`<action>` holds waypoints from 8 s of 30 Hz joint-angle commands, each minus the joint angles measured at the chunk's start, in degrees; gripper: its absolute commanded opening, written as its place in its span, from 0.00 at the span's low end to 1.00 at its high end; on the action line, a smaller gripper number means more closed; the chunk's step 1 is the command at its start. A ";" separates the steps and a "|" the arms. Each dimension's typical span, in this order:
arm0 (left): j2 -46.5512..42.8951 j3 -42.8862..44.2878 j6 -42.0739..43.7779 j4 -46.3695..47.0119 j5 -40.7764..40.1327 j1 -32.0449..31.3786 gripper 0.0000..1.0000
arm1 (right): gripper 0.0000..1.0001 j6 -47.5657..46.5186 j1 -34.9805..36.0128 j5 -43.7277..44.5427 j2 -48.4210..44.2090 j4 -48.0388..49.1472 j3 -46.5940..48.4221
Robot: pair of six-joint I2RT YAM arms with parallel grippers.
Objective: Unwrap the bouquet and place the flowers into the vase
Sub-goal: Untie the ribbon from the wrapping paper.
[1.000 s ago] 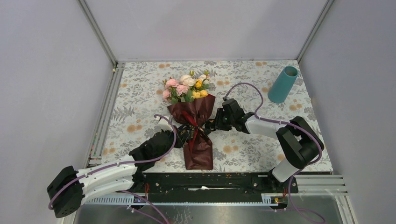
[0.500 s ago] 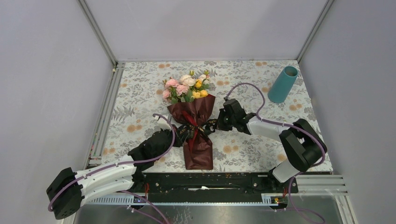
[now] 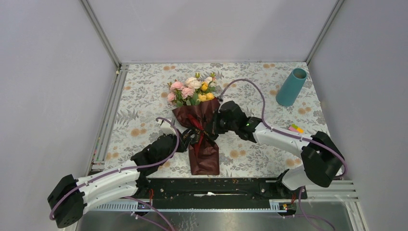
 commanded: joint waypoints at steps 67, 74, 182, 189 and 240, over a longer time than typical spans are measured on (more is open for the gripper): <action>-3.45 -1.25 -0.76 0.62 4.59 3.31 0.00 | 0.57 -22.64 -7.15 -22.73 15.62 6.75 7.04; -3.93 -1.33 -1.11 0.46 4.52 3.39 0.00 | 0.53 -23.44 -7.22 -23.01 16.93 5.55 8.88; -0.07 6.05 4.55 -8.52 16.28 21.19 0.00 | 0.00 29.70 -6.43 0.63 8.24 31.43 -13.61; -0.57 6.35 4.86 -9.04 16.37 21.45 0.00 | 0.00 27.38 -6.45 2.83 4.13 28.50 -14.89; -1.09 6.57 5.74 -9.68 18.13 22.42 0.00 | 0.12 32.32 -3.50 5.21 8.13 33.12 -13.76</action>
